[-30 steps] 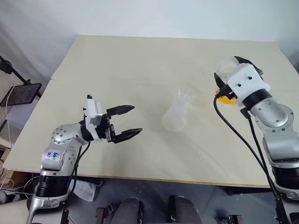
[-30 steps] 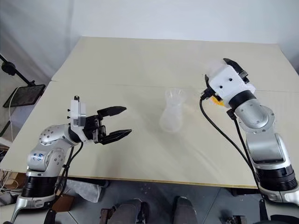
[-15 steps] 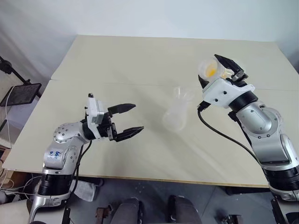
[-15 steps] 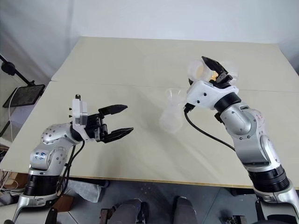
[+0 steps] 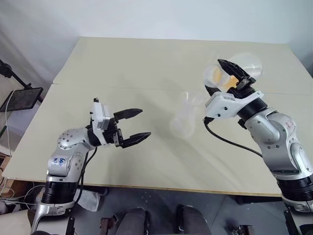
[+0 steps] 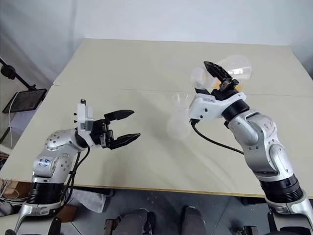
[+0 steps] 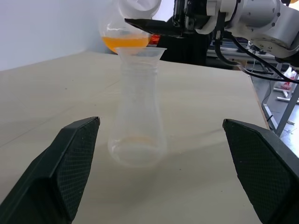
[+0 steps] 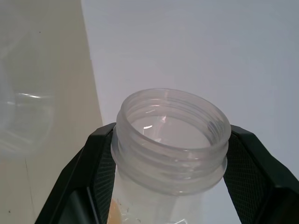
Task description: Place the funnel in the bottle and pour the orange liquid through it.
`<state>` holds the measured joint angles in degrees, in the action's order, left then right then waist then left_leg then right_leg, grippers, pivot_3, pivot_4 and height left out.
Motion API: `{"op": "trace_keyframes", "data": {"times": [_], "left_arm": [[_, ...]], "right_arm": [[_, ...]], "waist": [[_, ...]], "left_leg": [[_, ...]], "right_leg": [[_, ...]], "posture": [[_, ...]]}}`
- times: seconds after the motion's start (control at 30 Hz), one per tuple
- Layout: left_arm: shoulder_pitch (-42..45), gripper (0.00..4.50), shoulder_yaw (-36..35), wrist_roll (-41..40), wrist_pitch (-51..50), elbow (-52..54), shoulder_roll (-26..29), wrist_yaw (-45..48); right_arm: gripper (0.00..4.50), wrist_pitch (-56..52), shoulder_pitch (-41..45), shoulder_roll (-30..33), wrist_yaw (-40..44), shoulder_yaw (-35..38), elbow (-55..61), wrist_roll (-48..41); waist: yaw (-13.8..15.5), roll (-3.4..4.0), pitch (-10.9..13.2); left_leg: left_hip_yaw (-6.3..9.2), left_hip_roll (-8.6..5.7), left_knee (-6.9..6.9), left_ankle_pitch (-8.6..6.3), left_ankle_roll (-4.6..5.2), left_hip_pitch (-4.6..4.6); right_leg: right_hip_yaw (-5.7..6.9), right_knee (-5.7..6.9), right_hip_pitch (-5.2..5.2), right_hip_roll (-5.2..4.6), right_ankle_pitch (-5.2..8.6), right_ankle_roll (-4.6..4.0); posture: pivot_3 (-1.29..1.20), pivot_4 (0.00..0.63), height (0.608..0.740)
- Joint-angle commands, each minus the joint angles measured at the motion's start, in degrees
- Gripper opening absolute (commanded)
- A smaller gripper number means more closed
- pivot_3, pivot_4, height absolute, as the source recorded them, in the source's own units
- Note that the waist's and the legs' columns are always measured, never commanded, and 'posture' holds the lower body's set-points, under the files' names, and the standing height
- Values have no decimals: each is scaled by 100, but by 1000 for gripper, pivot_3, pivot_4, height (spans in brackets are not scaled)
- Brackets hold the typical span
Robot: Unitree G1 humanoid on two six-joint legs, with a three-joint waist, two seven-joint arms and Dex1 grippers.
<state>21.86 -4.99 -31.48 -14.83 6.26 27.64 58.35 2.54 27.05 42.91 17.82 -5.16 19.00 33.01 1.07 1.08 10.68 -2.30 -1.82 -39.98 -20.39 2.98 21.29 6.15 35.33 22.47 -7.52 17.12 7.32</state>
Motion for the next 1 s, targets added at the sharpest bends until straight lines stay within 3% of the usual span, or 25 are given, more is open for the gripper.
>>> {"op": "trace_keyframes", "data": {"times": [0.03,1.0], "left_arm": [[71,4500,12,-41,78,164,-9,-11],[83,4500,66,-67,61,219,-86,-127]], "right_arm": [[2777,342,23,138,-118,43,25,312],[2777,1214,106,304,-647,144,-315,1572]], "waist": [[-3,0,0],[-27,-2,1]], "left_leg": [[0,0,0,0,0,0],[0,2,2,1,-3,0]], "right_leg": [[1,-1,0,0,0,0],[-3,-4,-1,2,0,0]], "posture": [[0,150,740],[0,150,740]]}}
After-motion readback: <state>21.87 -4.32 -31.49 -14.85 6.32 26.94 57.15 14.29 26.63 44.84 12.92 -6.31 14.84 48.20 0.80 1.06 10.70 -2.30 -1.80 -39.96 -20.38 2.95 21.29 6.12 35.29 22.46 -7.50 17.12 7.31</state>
